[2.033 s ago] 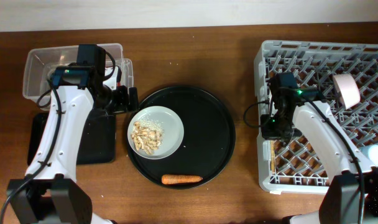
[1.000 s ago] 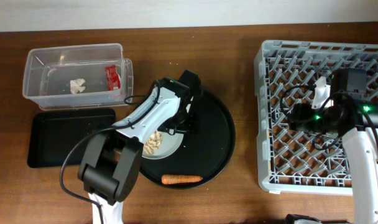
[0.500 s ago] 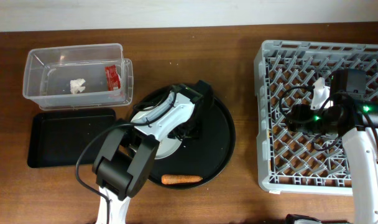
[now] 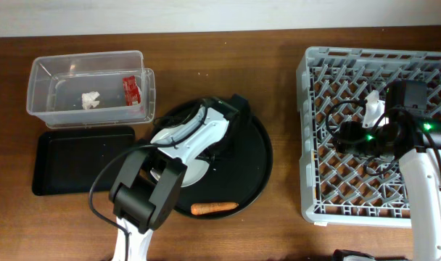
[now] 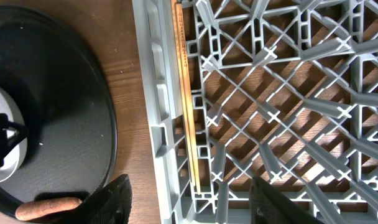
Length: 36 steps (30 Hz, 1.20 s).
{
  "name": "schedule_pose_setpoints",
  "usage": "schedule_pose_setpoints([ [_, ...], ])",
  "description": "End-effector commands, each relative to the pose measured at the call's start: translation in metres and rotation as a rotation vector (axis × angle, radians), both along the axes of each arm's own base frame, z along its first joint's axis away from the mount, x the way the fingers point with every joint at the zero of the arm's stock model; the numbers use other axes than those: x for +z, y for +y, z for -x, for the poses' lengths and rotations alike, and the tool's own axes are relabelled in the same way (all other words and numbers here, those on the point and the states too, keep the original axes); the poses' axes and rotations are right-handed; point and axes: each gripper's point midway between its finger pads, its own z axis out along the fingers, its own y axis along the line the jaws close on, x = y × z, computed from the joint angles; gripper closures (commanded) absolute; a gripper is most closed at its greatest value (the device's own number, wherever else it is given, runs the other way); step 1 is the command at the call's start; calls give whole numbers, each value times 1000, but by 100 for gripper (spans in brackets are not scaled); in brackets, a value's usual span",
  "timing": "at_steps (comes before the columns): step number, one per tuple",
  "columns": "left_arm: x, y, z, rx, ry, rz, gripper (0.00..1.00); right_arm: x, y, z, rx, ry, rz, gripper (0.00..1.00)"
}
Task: Sort waste into correct bins and load items into the dishwasher rack
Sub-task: 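Grasp the grey plate edge with the left gripper and lift, then carry the grey plate left over the black tray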
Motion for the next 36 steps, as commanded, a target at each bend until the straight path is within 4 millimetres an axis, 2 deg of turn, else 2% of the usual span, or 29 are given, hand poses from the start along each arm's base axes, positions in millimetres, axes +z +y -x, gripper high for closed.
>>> schedule_pose_setpoints([
  [1, 13, 12, -10, 1, -14, -86, 100, -2, 1, 1, 3, 7, -8, 40],
  [3, 36, 6, -18, 2, -28, -76, 100, -2, 1, 1, 3, 7, -7, 40],
  [5, 45, 8, -20, 1, -33, -87, 100, -3, 0, 2, 1, 10, -1, 40],
  [11, 66, 21, -6, 28, 12, -132, 100, -3, -1, 3, 16, 13, 11, 40],
  [16, 102, 51, -6, 107, -23, -137, 100, -3, -1, 3, 17, 15, 11, 40],
  [19, 135, 81, -11, 166, -95, -130, 100, -4, -4, 5, 14, 23, 27, 40],
  [21, 148, 95, -12, 187, -116, -115, 100, -4, -4, 6, 13, 26, 28, 40],
  [23, 161, 120, -13, 231, -130, -105, 100, -4, -4, 6, 13, 27, 28, 40],
  [24, 162, 126, -13, 239, -128, -100, 100, -4, -4, 6, 13, 27, 28, 40],
  [25, 162, 140, -11, 267, -121, -87, 100, -5, -5, 6, 12, 28, 33, 40],
  [27, 153, 161, -6, 306, -111, -34, 100, -5, -5, 6, 11, 29, 34, 40],
  [29, 145, 170, -3, 319, -111, 14, 100, -5, -5, 6, 11, 29, 34, 40],
  [33, 110, 186, -2, 269, -66, 197, 100, -5, -5, 7, 11, 33, 33, 40],
  [36, 105, 191, -10, 227, -90, 311, 100, -5, -5, 8, 11, 38, 32, 40],
])
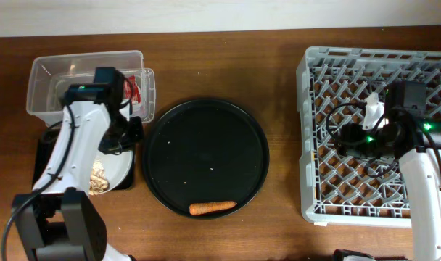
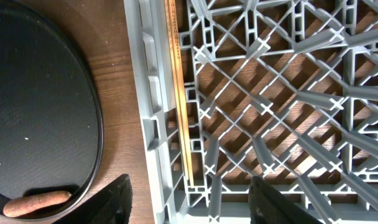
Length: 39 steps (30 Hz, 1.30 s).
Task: Sort waste into correct bins and load items into the dishwasher rack
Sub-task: 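Carry the grey plate left over the black tray, then tilt the plate with the left gripper, dumping rice and shells onto black tray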
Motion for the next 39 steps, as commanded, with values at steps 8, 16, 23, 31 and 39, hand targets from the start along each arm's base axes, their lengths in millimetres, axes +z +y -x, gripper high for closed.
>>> schedule_pose_setpoints([
  [8, 10, -5, -19, -162, -134, 169, 100, -4, -2, 5, 5, 22, 9, 41],
  [16, 47, 17, -23, -76, -333, 606, 100, -4, -1, 6, 5, 29, 7, 41],
  [23, 104, 55, -16, 12, -636, 912, 100, -4, -1, 6, 5, 29, 7, 41],
  [31, 108, 62, -14, 48, -651, 932, 100, -4, -1, 6, 5, 29, 7, 41],
  [39, 100, 66, -12, 64, -616, 892, 100, -4, -1, 6, 5, 30, 8, 41],
])
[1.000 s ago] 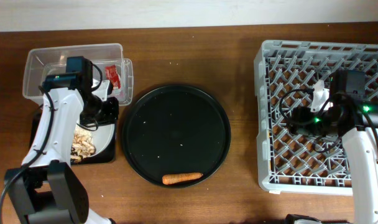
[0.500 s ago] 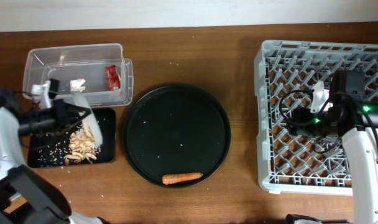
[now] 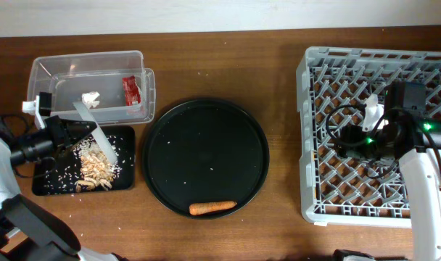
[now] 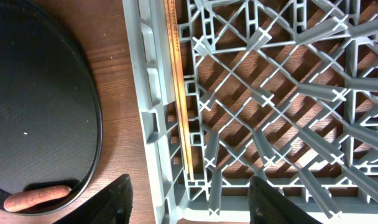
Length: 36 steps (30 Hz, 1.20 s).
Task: Sort waste into correct bins and load items into the dishwasher rack
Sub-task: 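Tilt the plate with the left gripper, dumping rice and shells onto black tray, then carry the empty plate right and set it on the round tray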
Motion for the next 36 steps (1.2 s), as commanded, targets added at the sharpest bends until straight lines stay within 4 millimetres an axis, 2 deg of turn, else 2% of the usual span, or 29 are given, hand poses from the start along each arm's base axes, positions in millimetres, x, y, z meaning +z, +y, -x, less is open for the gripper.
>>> schedule_pose_setpoints([
  [1, 5, 0, 4, 31, 41, 13, 100, -3, -2, 2, 5, 11, 10, 41],
  [2, 5, 2, 2, 5, -29, -46, 100, -3, -2, 3, 4, 16, 12, 41],
  [4, -2, 8, 1, 31, 23, -69, 100, -3, -2, 3, 4, 17, 13, 41],
  [9, -1, 7, 1, 34, 26, -60, 100, -3, -2, 4, 4, 20, 13, 41],
  [11, 3, 1, 4, 28, 40, -25, 100, -3, -2, 4, 4, 20, 13, 41],
  [13, 6, -14, 11, -2, 77, 1, 100, -3, -2, 4, 4, 20, 13, 41],
  [14, 9, -25, 14, -37, 74, -1, 100, -3, -2, 4, 4, 20, 13, 41],
  [15, 15, -45, 18, -99, 60, -14, 100, -3, -2, 4, 4, 19, 13, 41],
  [18, 26, -116, 16, -335, -64, -118, 100, -3, -2, 4, 4, 19, 12, 41],
  [19, 23, -142, 14, -408, -76, -152, 100, -3, -2, 4, 4, 19, 13, 41],
  [21, 12, -173, 13, -488, -68, -222, 100, -3, -2, 4, 4, 19, 13, 41],
  [22, -5, -202, 10, -534, -45, -352, 100, -3, -2, 4, 4, 20, 13, 41],
  [25, -29, -249, 7, -582, -70, -607, 100, -3, -2, 4, 4, 20, 12, 41],
  [27, -44, -276, 13, -639, -107, -724, 100, -3, -2, 4, 4, 21, 12, 41],
  [30, -75, -310, 25, -702, -63, -767, 100, -4, -2, 5, 4, 26, 11, 41],
  [34, -115, -334, 31, -779, -22, -780, 99, -4, -2, 6, 4, 28, 10, 40],
  [35, -118, -339, 31, -787, -28, -776, 95, -4, -2, 6, 4, 27, 11, 40],
  [36, -115, -340, 30, -786, -39, -774, 75, -4, -2, 5, 4, 24, 12, 40],
])
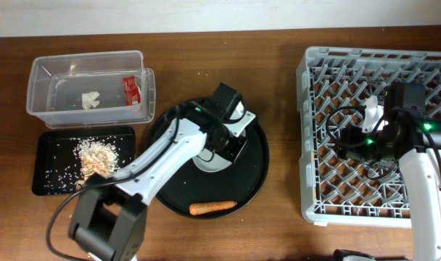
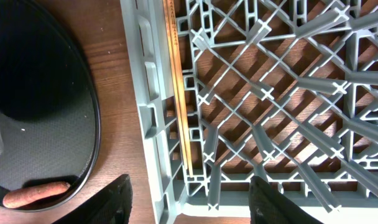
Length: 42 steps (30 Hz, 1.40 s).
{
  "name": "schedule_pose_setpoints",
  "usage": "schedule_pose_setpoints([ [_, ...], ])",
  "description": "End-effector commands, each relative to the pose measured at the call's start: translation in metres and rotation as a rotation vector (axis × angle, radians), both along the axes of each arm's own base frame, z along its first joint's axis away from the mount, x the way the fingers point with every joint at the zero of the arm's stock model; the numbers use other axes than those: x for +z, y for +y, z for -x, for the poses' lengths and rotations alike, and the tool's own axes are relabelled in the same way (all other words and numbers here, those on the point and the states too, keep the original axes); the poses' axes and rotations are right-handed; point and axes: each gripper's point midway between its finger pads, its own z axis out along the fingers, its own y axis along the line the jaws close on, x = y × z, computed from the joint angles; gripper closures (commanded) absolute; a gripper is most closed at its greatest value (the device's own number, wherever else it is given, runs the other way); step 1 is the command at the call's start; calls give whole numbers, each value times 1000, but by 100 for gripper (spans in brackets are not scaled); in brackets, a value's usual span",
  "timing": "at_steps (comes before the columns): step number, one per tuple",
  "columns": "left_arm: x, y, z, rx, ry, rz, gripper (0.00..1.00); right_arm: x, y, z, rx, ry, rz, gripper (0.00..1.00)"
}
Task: Sort waste into correct bins and load items into the dishwasher rack
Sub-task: 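Carry the empty plate right and set it on the round tray, then grasp the grey plate rim with the right gripper and lift it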
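Note:
My left gripper point(image 1: 231, 138) is over the round black tray point(image 1: 257, 170), shut on the rim of a white plate point(image 1: 206, 161) that looks bare. A carrot point(image 1: 213, 208) lies at the tray's near edge, also seen as the carrot point(image 2: 33, 194) in the right wrist view. The black rectangular tray point(image 1: 54, 181) holds a heap of food scraps point(image 1: 96, 154). The grey dishwasher rack point(image 1: 315, 210) stands at the right. My right gripper point(image 2: 192, 205) hangs open above the rack's left side, nothing between its fingers point(image 2: 117, 199).
A clear bin point(image 1: 39, 72) at the back left holds a red wrapper point(image 1: 130, 86) and a white crumpled tissue point(image 1: 90, 98). A thin wooden stick point(image 2: 176, 93) lies along the rack's left wall. Bare wood shows between the round tray and the rack.
My left arm has moved from the black rectangular tray, where it held the plate tilted, back over the round tray with the plate. The scraps stay on the rectangular tray. The right arm barely moved.
My left gripper was first at the white plate on the round tray. Then the plate with food was over the rectangular tray, then tilted there with scraps spilled out. Now the plate is back over the round tray. The right gripper stayed open above the rack throughout.

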Motion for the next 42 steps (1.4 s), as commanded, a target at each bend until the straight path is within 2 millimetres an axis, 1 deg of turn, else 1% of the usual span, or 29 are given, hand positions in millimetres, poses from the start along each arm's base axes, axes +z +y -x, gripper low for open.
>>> schedule_pose_setpoints([
  [1, 0, -2, -5, 8, -17, -10, 55, -2, -2, 0, 5, 2, 12, 40],
  [2, 6, -3, -6, 9, -30, -2, 39, -2, -3, -1, 5, -2, 12, 40],
  [3, 19, -2, -9, 15, -49, 12, 36, -1, -3, -2, 5, -7, 13, 40],
  [5, 50, 10, -18, 51, -100, 26, 35, 0, -4, -8, 5, -33, 18, 40],
  [6, 70, 27, -24, 94, -136, 10, 35, 5, -4, -16, 8, -70, 16, 40],
  [7, 82, 42, -27, 128, -157, -4, 34, 11, 0, -23, 17, -104, -8, 40],
  [8, 97, 74, -30, 200, -183, -43, 27, 26, 13, -34, 51, -167, -57, 40],
  [9, 104, 98, -30, 253, -188, -75, 24, 35, 22, -41, 83, -205, -69, 40],
  [10, 108, 128, -30, 321, -181, -122, 23, 42, 32, -46, 117, -234, -67, 39],
  [11, 109, 158, -28, 391, -161, -165, 23, 49, 54, -52, 190, -269, -70, 39],
  [13, 106, 190, -26, 476, -113, -191, 22, 49, 86, -55, 291, -288, -81, 38],
  [15, 104, 221, -25, 566, -73, -208, 16, 38, 127, -57, 406, -270, -101, 37],
  [16, 104, 237, -26, 616, -64, -212, 16, 25, 147, -58, 442, -231, -111, 38],
  [17, 103, 249, -27, 669, -54, -211, 13, 12, 161, -58, 469, -194, -116, 37],
  [18, 103, 256, -28, 706, -47, -208, 13, 3, 169, -58, 489, -169, -117, 37],
  [19, 103, 264, -28, 735, -40, -204, 5, -15, 180, -59, 490, -115, -123, 38],
  [20, 103, 269, -28, 752, -38, -202, 5, -35, 191, -60, 487, -60, -128, 37],
  [21, 103, 271, -28, 759, -37, -202, 4, -49, 197, -60, 491, -20, -127, 37],
  [22, 104, 272, -28, 760, -38, -202, 1, -70, 205, -60, 497, 31, -123, 37],
  [24, 104, 272, -28, 760, -38, -202, 1, -103, 213, -61, 481, 104, -117, 38],
  [25, 104, 272, -28, 760, -38, -202, 1, -115, 214, -63, 469, 129, -115, 39],
  [27, 104, 272, -28, 760, -38, -202, 1, -140, 215, -65, 432, 180, -113, 45],
  [30, 104, 272, -28, 760, -38, -202, 1, -166, 215, -62, 429, 236, -105, 54],
  [32, 104, 272, -28, 760, -38, -202, 1, -175, 214, -60, 426, 261, -101, 61],
  [35, 104, 272, -28, 760, -38, -202, 1, -177, 214, -62, 413, 259, -102, 77],
  [36, 104, 272, -28, 760, -38, -202, 1, -177, 214, -63, 400, 258, -101, 88],
  [37, 104, 272, -28, 760, -38, -202, 1, -177, 214, -63, 387, 260, -103, 93],
  [38, 104, 272, -28, 760, -38, -202, 1, -177, 214, -63, 383, 260, -104, 95],
  [42, 104, 272, -28, 760, -38, -202, 1, -176, 215, -63, 329, 272, -111, 96],
])
